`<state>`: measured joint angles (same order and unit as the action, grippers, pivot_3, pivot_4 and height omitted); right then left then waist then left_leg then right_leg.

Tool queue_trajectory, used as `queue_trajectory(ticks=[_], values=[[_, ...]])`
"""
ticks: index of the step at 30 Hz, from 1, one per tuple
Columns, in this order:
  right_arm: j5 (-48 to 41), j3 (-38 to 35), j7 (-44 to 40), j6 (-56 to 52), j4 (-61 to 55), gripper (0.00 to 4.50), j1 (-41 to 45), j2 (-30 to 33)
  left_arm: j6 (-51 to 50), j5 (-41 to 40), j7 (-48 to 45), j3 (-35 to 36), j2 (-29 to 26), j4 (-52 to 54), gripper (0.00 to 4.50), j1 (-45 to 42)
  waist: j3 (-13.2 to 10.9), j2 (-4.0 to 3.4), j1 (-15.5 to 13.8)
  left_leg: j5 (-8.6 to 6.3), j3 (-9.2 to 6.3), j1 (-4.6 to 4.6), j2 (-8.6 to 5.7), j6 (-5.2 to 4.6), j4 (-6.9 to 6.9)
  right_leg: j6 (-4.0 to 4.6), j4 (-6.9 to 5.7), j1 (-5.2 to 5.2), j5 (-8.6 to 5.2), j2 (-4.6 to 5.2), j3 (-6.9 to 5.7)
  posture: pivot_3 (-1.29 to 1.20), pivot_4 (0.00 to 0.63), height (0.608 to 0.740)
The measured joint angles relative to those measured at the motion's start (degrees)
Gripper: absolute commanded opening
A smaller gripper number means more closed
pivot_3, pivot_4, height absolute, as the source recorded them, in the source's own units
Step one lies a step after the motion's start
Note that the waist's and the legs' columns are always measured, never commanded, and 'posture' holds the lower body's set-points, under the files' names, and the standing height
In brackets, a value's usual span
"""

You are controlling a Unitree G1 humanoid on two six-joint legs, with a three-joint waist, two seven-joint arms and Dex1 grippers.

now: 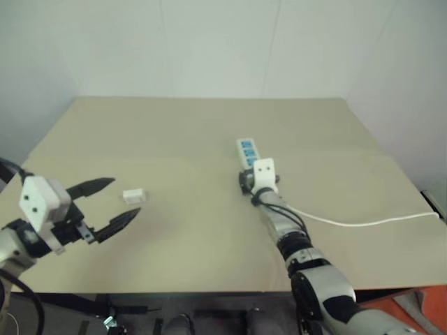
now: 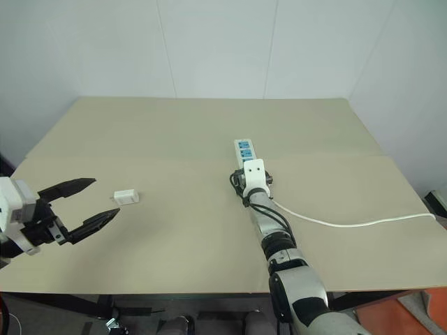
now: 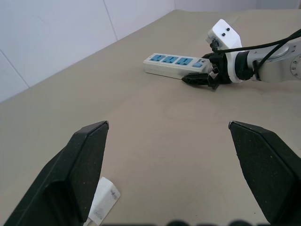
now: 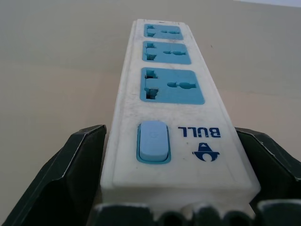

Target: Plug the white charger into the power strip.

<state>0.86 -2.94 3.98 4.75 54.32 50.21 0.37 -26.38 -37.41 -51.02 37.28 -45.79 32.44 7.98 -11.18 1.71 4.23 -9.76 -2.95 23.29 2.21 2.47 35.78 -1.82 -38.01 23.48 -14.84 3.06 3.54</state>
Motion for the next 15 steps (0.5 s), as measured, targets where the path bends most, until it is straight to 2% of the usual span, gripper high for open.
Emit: queue_trajectory(ticks=[4, 9, 15], values=[[-1.20, -1.24, -0.08, 1.59, 3.28, 4.50, 1.51, -0.51, 0.00, -0.08, 0.02, 0.00, 0.00, 0.01, 4.46, 0.00, 0.02, 0.03, 0.13, 0.00, 0.00, -0.03, 0.06, 0.00, 0.00, 0.00, 0.00, -0.02, 0.00, -0.05, 0.00, 0.00, 0.150, 0.740], [-1.50, -1.58, -0.35, 2.54, 6.59, 3.42, 3.25, -0.63, 0.00, -0.11, 0.12, 0.00, -0.01, 0.02, 4.50, 0.00, 0.05, 0.09, 0.32, 0.00, 0.02, -0.10, 0.27, 0.00, 0.01, -0.01, 0.05, -0.08, 0.01, -0.28, 0.04, 0.00, 0.150, 0.740], [-1.45, -1.56, -1.13, 3.55, 8.18, 3.42, 3.93, -0.63, 0.00, -0.20, 0.31, 0.03, -0.15, 0.27, 4.50, 0.14, 0.06, 0.09, 0.68, 0.00, 0.00, -0.14, 0.56, 0.00, -0.01, 0.11, 0.04, -0.05, 0.06, -0.60, 0.05, 0.00, 0.150, 0.740]])
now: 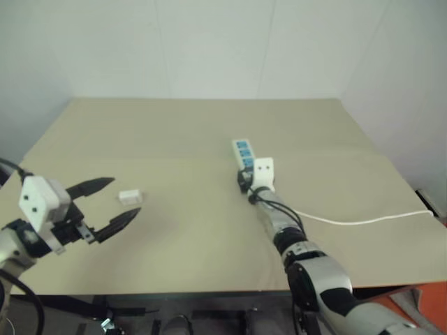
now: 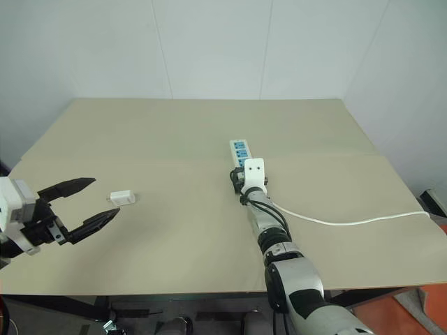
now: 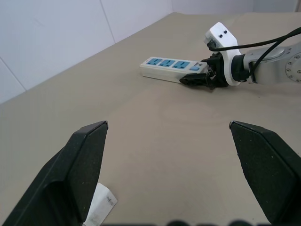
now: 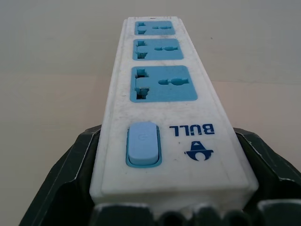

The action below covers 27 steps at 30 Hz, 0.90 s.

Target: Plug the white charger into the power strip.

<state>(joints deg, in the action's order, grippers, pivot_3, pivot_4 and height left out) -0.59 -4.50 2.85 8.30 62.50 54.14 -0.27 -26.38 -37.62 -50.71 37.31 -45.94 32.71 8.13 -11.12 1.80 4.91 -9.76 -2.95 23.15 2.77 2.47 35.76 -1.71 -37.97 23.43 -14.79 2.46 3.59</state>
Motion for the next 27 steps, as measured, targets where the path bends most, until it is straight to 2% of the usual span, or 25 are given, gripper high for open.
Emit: queue_trajectory(ticks=[2, 5, 11, 15, 18, 23, 27], values=[[-0.06, 0.09, -1.62, 1.58, 0.22, 3.42, -0.34, 0.20, 0.00, -0.22, 0.01, 0.06, -0.25, 0.15, 4.50, 0.16, 0.00, 0.00, 0.03, 0.00, 0.01, 0.02, 0.00, 0.00, 0.00, 0.00, 0.02, 0.01, 0.00, 0.00, 0.00, 0.00, 0.150, 0.740], [-1.73, -0.15, -9.37, 6.25, -0.27, 3.42, -2.21, 0.71, -0.03, -0.48, 0.06, 0.28, -0.33, 0.15, 4.50, 0.68, -0.01, -0.01, 0.26, 0.00, 0.04, 0.10, 0.00, 0.00, -0.01, 0.00, 0.05, 0.08, 0.00, 0.01, 0.01, 0.00, 0.150, 0.740], [-9.82, 0.77, -39.20, 9.57, -10.77, 3.42, -7.68, 4.40, -0.04, -0.77, 0.01, 1.30, -1.13, 0.14, 4.50, 1.02, -0.04, -0.04, 0.55, 0.00, 0.09, 0.22, 0.02, 0.01, -0.03, -0.02, -0.03, 0.28, 0.01, -0.01, 0.07, 0.00, 0.150, 0.740], [-14.33, 4.51, -61.05, 5.91, -21.03, 3.42, -11.59, 10.75, -0.05, -0.80, -0.09, 1.48, -1.49, 0.10, 4.50, 1.13, -0.04, -0.04, 0.49, -0.01, 0.12, 0.20, 0.04, 0.01, -0.03, -0.03, -0.03, 0.27, 0.00, -0.01, 0.07, 0.00, 0.150, 0.740], [-14.46, 8.11, -71.86, 3.10, -24.57, 3.42, -13.51, 14.34, -0.05, -0.82, -0.28, 1.53, -1.74, 0.07, 4.50, 1.11, -0.04, -0.04, 0.48, -0.01, 0.13, 0.18, 0.04, 0.01, -0.03, -0.03, -0.04, 0.28, 0.00, -0.02, 0.08, 0.00, 0.150, 0.740], [-13.83, 11.82, -81.75, 2.26, -25.12, 3.42, -14.27, 16.84, -0.05, -0.82, -0.77, 1.53, -2.11, 0.03, 4.50, 0.97, -0.04, -0.03, 0.56, -0.01, 0.18, 0.18, 0.04, 0.01, -0.03, -0.03, -0.07, 0.36, 0.00, -0.04, 0.14, 0.00, 0.150, 0.740], [-11.11, 13.92, -83.09, 4.96, -21.58, 3.42, -14.10, 16.69, -0.04, -0.82, -1.42, 1.53, -2.14, -0.01, 4.50, 0.96, -0.04, -0.02, 0.54, -0.01, 0.24, 0.23, 0.04, 0.02, -0.03, -0.03, -0.08, 0.44, 0.00, -0.04, 0.19, 0.00, 0.150, 0.740]])
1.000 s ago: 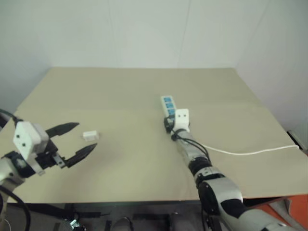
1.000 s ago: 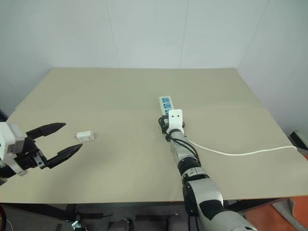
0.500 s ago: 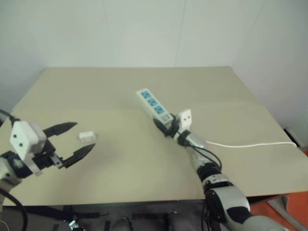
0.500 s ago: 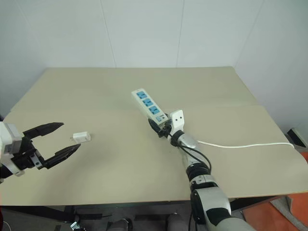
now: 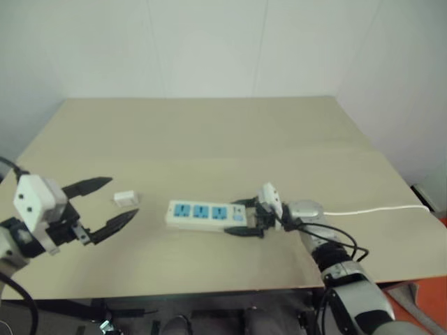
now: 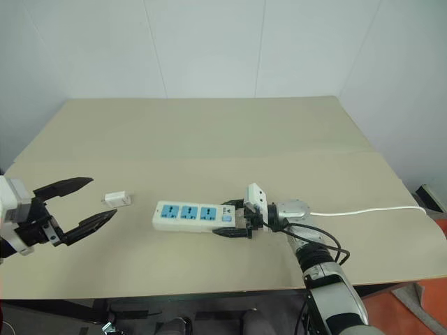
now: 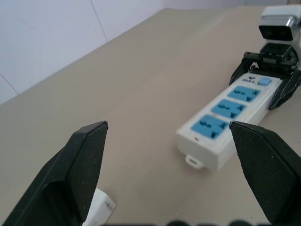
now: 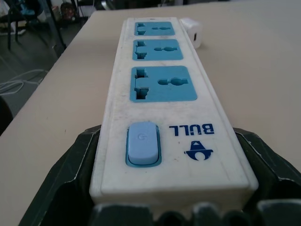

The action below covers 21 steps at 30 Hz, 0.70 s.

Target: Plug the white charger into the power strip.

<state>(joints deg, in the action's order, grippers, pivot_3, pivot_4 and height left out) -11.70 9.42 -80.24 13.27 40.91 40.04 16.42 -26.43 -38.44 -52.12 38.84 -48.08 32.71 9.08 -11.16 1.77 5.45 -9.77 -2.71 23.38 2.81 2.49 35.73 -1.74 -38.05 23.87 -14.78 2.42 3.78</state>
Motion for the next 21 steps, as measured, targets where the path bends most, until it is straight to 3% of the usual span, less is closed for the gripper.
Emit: queue_trajectory(ticks=[7, 14, 19, 21], values=[[4.10, 1.07, 1.00, 8.07, 7.90, 3.42, 2.32, -1.82, 0.02, 0.01, -1.56, -0.02, -1.58, -1.01, 4.50, -0.68, 0.02, 0.03, 0.24, 0.00, 0.04, -0.08, 0.04, 0.00, 0.00, 0.01, -0.04, 0.02, 0.05, -0.10, 0.08, 0.00, 0.150, 0.740], [5.31, 0.76, 1.74, 12.15, 12.47, 3.42, 4.09, -3.61, 2.05, 1.47, -10.16, -3.23, -11.25, -10.48, 4.50, -6.60, 0.11, 0.18, 0.55, 0.00, 0.03, -0.33, 0.15, 0.00, -0.01, 0.06, -0.01, -0.19, 0.11, -0.27, 0.14, 0.00, 0.150, 0.740], [5.94, 0.41, 1.59, 12.83, 14.35, 3.42, 5.04, -4.20, 8.61, 7.48, -22.83, -14.12, -23.89, -28.29, 4.50, -20.16, 0.13, 0.22, 0.86, 0.00, 0.00, -0.47, 0.17, 0.00, -0.11, 0.08, -0.04, -0.26, 0.10, -0.35, 0.15, 0.00, 0.150, 0.740], [6.03, 0.26, 1.66, 12.94, 14.91, 3.42, 5.45, -4.36, 11.63, 10.54, -27.71, -20.18, -26.32, -34.94, 4.50, -27.56, 0.14, 0.23, 1.16, 0.00, 0.01, -0.49, 0.17, 0.00, -0.15, 0.09, -0.02, -0.29, 0.10, -0.39, 0.16, 0.00, 0.150, 0.740]])
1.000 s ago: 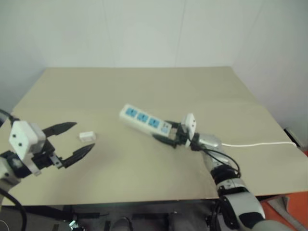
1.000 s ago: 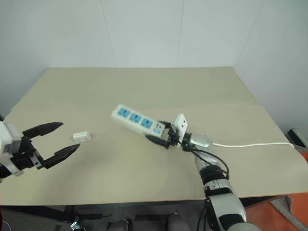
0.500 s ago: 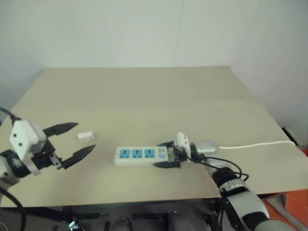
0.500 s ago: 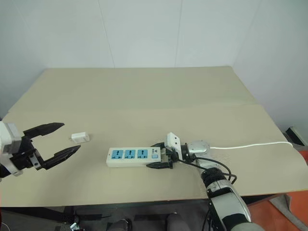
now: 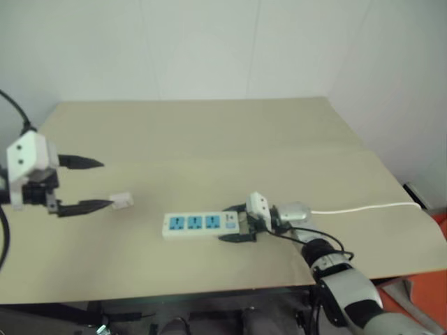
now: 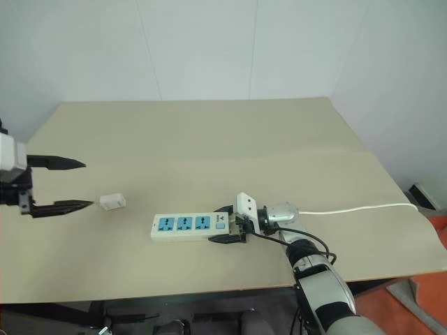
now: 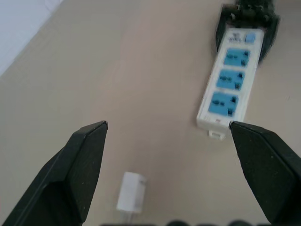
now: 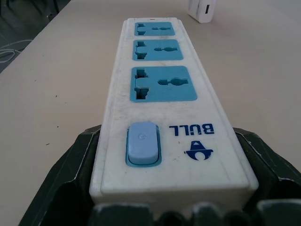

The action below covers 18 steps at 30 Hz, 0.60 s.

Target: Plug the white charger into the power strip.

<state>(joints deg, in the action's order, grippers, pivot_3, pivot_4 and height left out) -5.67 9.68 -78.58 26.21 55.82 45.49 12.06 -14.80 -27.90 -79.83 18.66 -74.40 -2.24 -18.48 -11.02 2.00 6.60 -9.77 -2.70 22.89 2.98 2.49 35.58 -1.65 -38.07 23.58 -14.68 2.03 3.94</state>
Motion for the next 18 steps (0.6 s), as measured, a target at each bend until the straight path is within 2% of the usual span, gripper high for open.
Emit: queue_trajectory(ticks=[3, 5, 8, 13, 18], values=[[0.15, -0.26, 0.18, 0.07, 0.90, 3.42, 0.48, -0.38, 5.25, 8.83, -7.53, -13.25, -0.04, -11.99, 4.50, -18.09, 0.02, 0.03, 0.06, 0.00, -0.02, -0.01, 0.01, 0.00, 0.00, -0.02, 0.01, 0.00, 0.01, -0.06, 0.03, 0.00, 0.150, 0.740], [0.25, -0.40, 0.41, 0.11, 1.03, 3.42, 0.58, -0.45, 8.78, 15.93, -10.82, -21.71, 3.54, -20.48, 4.50, -30.53, 0.03, 0.05, -0.23, 0.00, -0.03, 0.03, 0.04, 0.00, 0.03, -0.04, -0.02, 0.01, 0.02, -0.12, 0.03, 0.00, 0.150, 0.740], [0.42, -0.60, 0.70, 0.09, 0.97, 3.42, 0.63, -0.77, 15.20, 24.16, -12.20, -32.74, 8.10, -31.58, 4.50, -42.91, 0.04, 0.07, -0.24, 0.00, -0.06, 0.07, 0.07, -0.01, 0.12, -0.05, -0.05, 0.04, 0.02, -0.20, 0.08, 0.00, 0.150, 0.740], [0.43, -1.02, 0.80, -0.02, 0.77, 3.42, 0.73, -1.42, 26.42, 35.59, -12.46, -47.48, 14.79, -49.08, 4.50, -56.04, 0.05, 0.09, 0.22, 0.00, -0.08, 0.44, 0.09, -0.02, 0.18, -0.06, -0.25, 0.50, 0.03, -0.27, 0.16, 0.00, 0.150, 0.740], [0.45, -1.13, 1.05, -0.38, 0.28, 3.42, 0.66, -1.64, 31.88, 44.25, -12.48, -54.29, 20.66, -61.98, 4.50, -61.63, 0.05, 0.09, 0.49, 0.00, -0.07, 0.50, 0.09, -0.02, 0.18, -0.07, -0.37, 0.61, 0.02, -0.30, 0.22, 0.00, 0.150, 0.740]])
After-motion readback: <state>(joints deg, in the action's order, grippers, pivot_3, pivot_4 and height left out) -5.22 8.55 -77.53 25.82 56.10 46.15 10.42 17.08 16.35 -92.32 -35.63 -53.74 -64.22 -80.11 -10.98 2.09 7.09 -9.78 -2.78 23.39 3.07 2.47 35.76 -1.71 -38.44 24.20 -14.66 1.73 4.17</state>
